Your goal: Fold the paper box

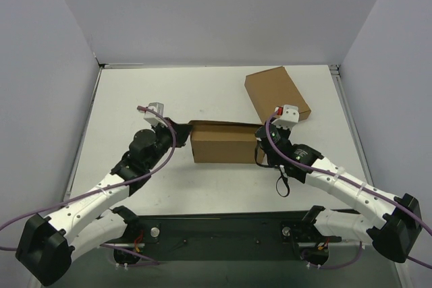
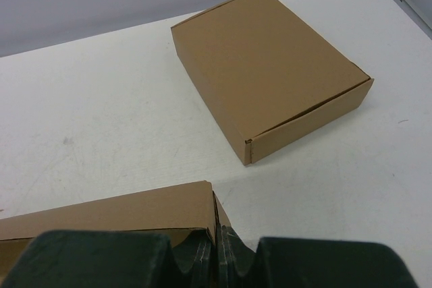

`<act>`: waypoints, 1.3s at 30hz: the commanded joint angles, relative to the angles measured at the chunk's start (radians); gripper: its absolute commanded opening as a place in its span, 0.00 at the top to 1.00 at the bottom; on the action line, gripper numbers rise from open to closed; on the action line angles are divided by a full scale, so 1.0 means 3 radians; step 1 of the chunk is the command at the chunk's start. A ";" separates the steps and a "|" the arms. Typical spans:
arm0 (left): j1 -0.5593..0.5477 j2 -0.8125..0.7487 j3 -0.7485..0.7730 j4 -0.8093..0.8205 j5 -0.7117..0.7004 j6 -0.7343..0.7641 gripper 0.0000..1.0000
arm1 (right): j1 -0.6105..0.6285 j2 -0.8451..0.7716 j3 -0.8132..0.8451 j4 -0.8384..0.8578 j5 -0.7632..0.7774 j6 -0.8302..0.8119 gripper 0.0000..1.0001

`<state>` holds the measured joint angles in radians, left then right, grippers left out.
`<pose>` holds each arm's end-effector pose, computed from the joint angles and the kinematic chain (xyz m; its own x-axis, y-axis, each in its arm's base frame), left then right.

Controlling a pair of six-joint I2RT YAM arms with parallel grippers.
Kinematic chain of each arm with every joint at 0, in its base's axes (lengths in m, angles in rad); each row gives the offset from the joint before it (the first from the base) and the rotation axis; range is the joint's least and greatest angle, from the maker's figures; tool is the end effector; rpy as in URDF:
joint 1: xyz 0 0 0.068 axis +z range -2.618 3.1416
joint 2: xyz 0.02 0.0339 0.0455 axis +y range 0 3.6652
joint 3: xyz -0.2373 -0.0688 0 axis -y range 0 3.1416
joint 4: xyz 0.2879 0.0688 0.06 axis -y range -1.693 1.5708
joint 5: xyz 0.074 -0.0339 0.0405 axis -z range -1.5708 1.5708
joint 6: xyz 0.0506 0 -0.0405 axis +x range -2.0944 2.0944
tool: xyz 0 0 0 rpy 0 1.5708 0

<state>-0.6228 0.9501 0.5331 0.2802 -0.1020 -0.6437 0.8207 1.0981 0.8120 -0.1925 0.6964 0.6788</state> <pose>0.2407 -0.1665 0.2278 -0.3877 -0.4566 -0.8007 0.3321 0.7411 -0.5834 0.2318 0.2012 0.2491 -0.3531 0.3277 -0.8764 0.0624 0.9428 0.3274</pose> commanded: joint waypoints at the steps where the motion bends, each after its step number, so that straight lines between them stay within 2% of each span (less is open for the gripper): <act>1: -0.0123 0.0116 -0.0289 -0.0811 0.0049 0.0110 1.00 | 0.0046 0.0303 -0.0319 -0.0938 -0.0455 0.0059 1.00; 11: -0.0184 0.0003 0.0032 -0.1246 -0.0314 0.0652 1.00 | 0.0051 0.0272 -0.0319 -0.0944 -0.0445 0.0064 1.00; 12: -0.0184 0.0003 0.0068 -0.1256 -0.0314 0.0698 0.98 | 0.0051 0.0277 -0.0319 -0.0939 -0.0445 0.0064 1.00; 14: -0.0194 0.0024 0.0145 -0.1287 -0.0304 0.0821 0.91 | 0.0051 0.0272 -0.0308 -0.0939 -0.0450 0.0054 1.00; 19: -0.0205 0.0054 0.0396 -0.1256 -0.0115 0.1163 0.65 | 0.0051 0.0272 -0.0293 -0.0949 -0.0445 0.0048 1.00; 25: -0.0220 0.0100 0.0769 -0.1485 -0.0043 0.1491 0.44 | 0.0051 0.0246 -0.0283 -0.0974 -0.0429 0.0048 1.00; 30: -0.0230 0.0060 0.0887 -0.1614 -0.0089 0.1553 0.38 | 0.0051 0.0246 -0.0283 -0.0974 -0.0440 0.0043 1.00; 39: -0.0230 0.0295 0.1147 -0.1532 -0.0222 0.1706 0.39 | 0.0056 0.0241 -0.0262 -0.0974 -0.0440 0.0008 1.00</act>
<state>-0.6865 1.0134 0.7933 -0.1993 -0.1459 -0.1741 0.8265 1.1004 0.8127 -0.1871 0.7006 0.6804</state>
